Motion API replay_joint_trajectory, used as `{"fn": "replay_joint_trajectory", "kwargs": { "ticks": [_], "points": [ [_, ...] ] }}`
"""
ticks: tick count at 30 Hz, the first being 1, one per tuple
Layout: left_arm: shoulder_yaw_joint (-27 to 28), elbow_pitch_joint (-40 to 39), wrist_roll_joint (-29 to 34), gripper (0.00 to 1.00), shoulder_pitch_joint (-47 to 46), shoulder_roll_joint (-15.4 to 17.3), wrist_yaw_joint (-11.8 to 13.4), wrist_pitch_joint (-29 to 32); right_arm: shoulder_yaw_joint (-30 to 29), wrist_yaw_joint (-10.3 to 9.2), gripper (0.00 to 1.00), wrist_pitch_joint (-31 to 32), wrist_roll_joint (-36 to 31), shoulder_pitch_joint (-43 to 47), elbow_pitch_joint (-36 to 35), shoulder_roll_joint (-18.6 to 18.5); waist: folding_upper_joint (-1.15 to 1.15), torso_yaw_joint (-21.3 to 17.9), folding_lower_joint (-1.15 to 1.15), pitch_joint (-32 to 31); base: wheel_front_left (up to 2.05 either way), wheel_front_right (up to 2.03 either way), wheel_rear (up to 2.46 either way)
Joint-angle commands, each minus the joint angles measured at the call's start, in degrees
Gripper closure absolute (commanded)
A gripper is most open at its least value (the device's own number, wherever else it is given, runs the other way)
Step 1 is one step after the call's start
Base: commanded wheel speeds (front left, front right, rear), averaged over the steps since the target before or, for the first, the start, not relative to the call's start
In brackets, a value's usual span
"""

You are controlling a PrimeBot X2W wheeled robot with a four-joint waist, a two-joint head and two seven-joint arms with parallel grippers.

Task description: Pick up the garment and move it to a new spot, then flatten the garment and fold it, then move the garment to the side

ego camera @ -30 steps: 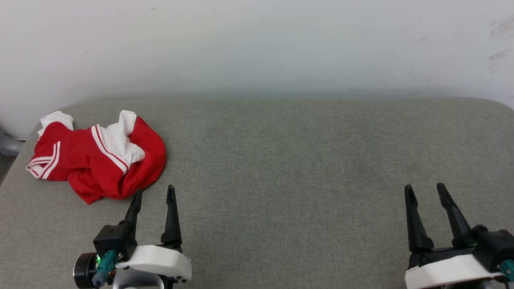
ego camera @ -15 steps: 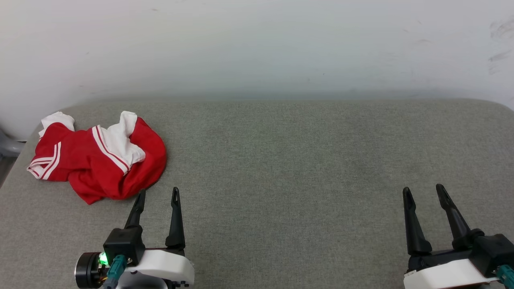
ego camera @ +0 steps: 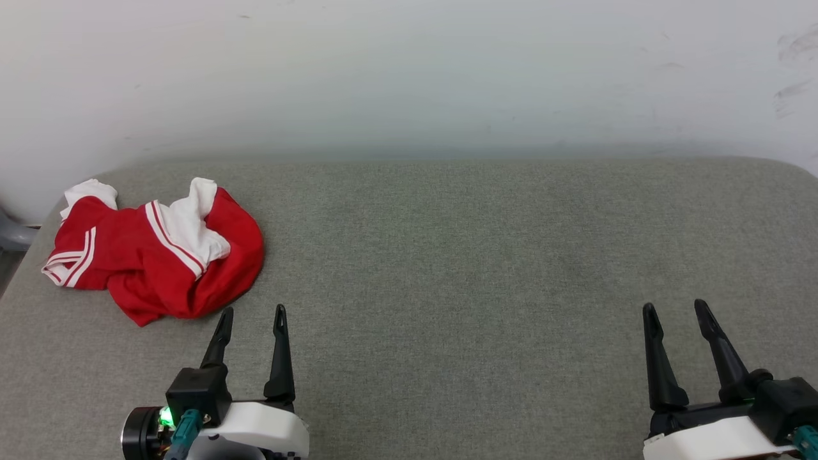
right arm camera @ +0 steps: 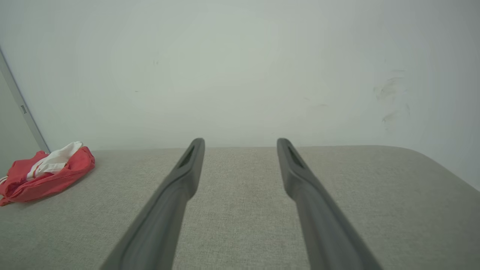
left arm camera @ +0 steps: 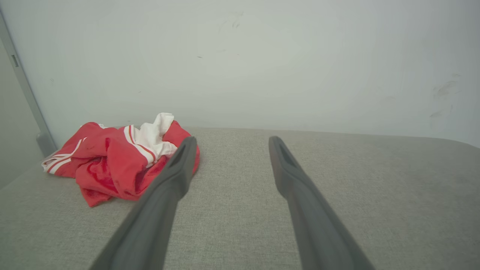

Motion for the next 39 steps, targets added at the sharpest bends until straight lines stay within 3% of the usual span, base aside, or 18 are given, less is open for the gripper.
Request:
{"fn": "replay_joint_trajectory", "kwargs": {
  "ticks": [1,19,39],
  "points": [
    [0.1,0.21,-0.36,0.0,0.35,0.07,-0.45,-0.3,0.0,-0.02,0.0,-0.16,0.66,0.65,0.36,-0.01,0.0,0.03,0.0,-0.03,0.0,0.0,0.0],
    [0.6,0.77,-1.02,0.0,-0.19,0.08,0.11,-0.3,0.41,-0.02,0.0,-0.16,1.21,0.9,1.12,0.0,0.0,2.07,0.0,0.07,0.0,0.0,0.0],
    [3.3,1.4,-1.26,0.0,0.42,0.07,-0.15,-0.24,2.09,-0.03,0.0,-0.15,-1.04,1.85,0.58,0.0,0.0,15.29,0.0,0.21,0.0,0.0,0.0]
  ]
}}
